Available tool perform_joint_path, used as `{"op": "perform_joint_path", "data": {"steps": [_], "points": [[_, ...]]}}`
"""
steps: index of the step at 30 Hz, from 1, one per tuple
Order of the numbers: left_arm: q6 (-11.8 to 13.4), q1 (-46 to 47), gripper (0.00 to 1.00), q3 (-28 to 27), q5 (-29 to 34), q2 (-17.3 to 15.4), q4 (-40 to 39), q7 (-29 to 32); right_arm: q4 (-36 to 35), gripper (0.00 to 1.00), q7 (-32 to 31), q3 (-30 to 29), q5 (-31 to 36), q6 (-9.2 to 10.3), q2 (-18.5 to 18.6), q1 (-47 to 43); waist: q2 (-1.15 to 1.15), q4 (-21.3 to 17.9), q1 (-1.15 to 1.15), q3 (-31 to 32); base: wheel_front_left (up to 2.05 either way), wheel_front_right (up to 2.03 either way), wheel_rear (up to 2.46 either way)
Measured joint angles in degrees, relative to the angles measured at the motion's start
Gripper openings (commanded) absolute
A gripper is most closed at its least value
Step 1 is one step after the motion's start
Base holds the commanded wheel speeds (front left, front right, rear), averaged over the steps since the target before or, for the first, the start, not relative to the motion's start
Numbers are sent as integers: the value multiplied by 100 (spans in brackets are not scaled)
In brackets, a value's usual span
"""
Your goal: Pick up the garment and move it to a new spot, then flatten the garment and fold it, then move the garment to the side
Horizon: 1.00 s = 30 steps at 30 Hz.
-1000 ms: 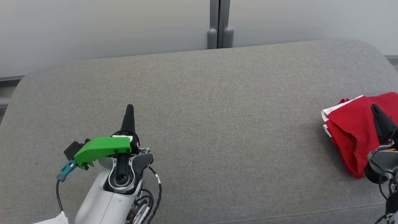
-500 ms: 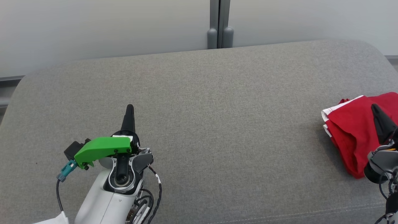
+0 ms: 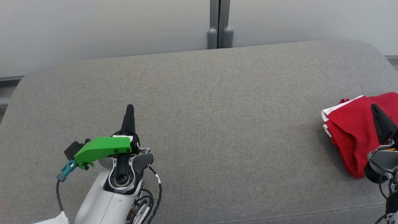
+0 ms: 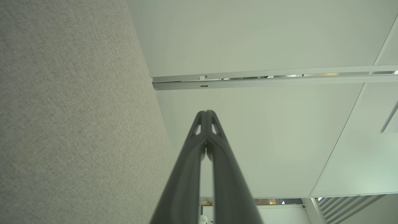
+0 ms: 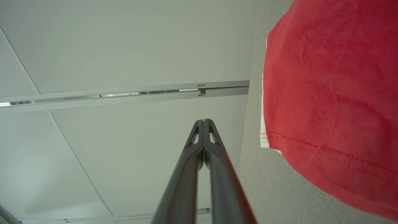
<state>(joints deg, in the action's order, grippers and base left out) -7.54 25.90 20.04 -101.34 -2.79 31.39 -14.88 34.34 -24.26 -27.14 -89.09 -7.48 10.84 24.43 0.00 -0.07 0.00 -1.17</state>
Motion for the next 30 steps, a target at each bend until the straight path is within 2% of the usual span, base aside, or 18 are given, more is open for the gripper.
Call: {"op": "perform_joint_path", "data": {"steps": [30], "points": [[0,0,0,0,0,0,0,0,0,0,13,19,-23,0,14,0,0,0,0,0,0,0,0]]}}
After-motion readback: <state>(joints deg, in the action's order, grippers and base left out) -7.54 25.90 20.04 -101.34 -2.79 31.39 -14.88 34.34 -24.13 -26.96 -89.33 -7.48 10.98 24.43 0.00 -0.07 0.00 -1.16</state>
